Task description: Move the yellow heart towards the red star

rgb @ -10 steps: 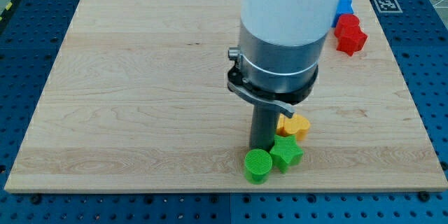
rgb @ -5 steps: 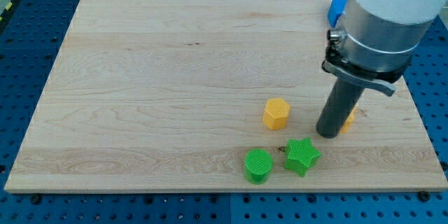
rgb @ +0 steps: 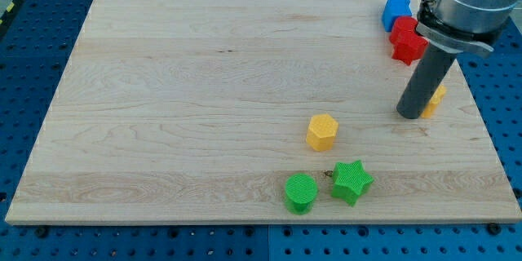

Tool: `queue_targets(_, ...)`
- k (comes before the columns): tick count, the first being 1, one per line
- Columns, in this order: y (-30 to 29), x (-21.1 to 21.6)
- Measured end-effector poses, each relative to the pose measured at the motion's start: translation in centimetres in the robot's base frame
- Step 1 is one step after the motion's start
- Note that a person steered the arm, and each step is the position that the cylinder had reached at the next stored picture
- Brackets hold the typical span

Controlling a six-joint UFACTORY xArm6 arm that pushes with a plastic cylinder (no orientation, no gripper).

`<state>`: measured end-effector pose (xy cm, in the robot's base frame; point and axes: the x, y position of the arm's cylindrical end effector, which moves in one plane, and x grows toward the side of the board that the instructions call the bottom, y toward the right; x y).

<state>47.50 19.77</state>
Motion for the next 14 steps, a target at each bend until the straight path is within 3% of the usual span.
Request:
queue_targets(2,5.0,1.7)
queue_targets(4,8.2,-0.7)
queue_targets(7,7.5,-3.4)
queue_targets(11,4.2,-2.6)
queue_targets(14,4.3,-5.4)
